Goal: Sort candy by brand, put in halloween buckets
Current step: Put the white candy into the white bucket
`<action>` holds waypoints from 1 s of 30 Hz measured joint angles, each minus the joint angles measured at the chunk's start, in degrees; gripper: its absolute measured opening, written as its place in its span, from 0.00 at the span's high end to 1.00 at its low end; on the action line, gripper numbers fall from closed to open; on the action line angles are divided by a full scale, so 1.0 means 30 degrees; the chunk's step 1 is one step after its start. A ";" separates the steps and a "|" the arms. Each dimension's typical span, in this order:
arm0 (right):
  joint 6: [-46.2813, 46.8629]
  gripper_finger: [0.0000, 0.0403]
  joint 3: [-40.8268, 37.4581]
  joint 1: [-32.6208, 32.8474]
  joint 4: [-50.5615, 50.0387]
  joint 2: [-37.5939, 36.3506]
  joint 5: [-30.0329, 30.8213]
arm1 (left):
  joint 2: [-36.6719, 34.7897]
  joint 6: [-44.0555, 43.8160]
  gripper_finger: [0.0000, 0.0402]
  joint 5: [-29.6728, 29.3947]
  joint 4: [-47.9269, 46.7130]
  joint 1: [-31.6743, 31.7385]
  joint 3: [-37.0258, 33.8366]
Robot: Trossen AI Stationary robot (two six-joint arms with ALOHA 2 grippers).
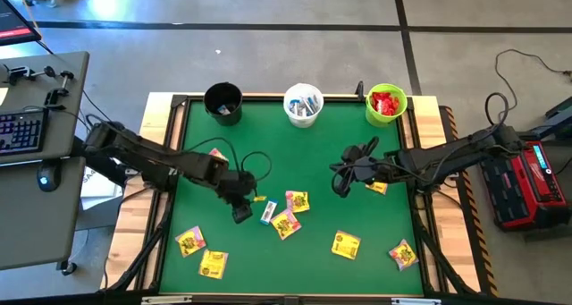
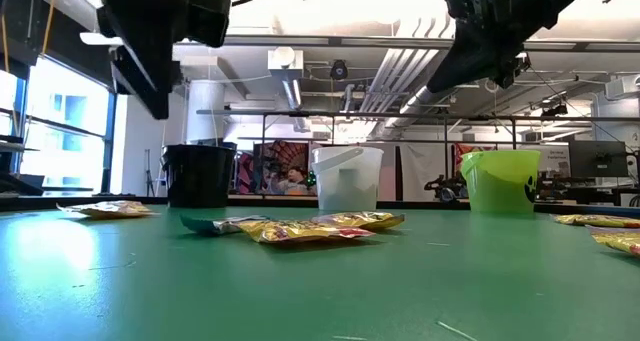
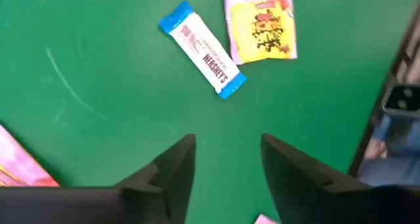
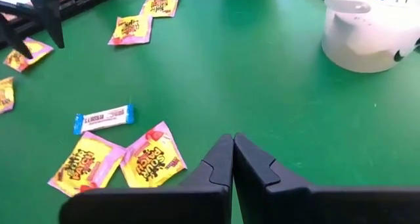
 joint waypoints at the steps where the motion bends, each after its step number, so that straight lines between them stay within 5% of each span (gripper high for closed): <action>1: -0.0239 1.00 0.0000 -0.0035 -0.0034 0.0000 -0.0007 | 0.0188 -0.0672 0.56 -0.0475 0.0216 -0.0354 -0.0002; 4: -0.0999 0.98 0.0000 -0.0247 -0.0087 0.0007 -0.0022 | 0.0837 -0.0915 0.51 -0.2687 0.2067 -0.1713 -0.0002; 9: -0.3055 0.94 0.0000 -0.0540 -0.0160 0.0007 -0.0036 | 0.2316 0.3144 0.50 -0.6196 0.5275 -0.4098 0.0037; 17: -0.4749 0.92 0.0000 -0.0817 -0.0167 0.0015 -0.0043 | 0.4545 0.8754 0.50 -0.9293 0.5243 -0.5924 0.0551; 30: -0.5516 0.92 0.0000 -0.0743 -0.0158 0.0000 0.0027 | 0.7240 1.3046 0.50 -1.0330 0.5382 -0.5540 0.0551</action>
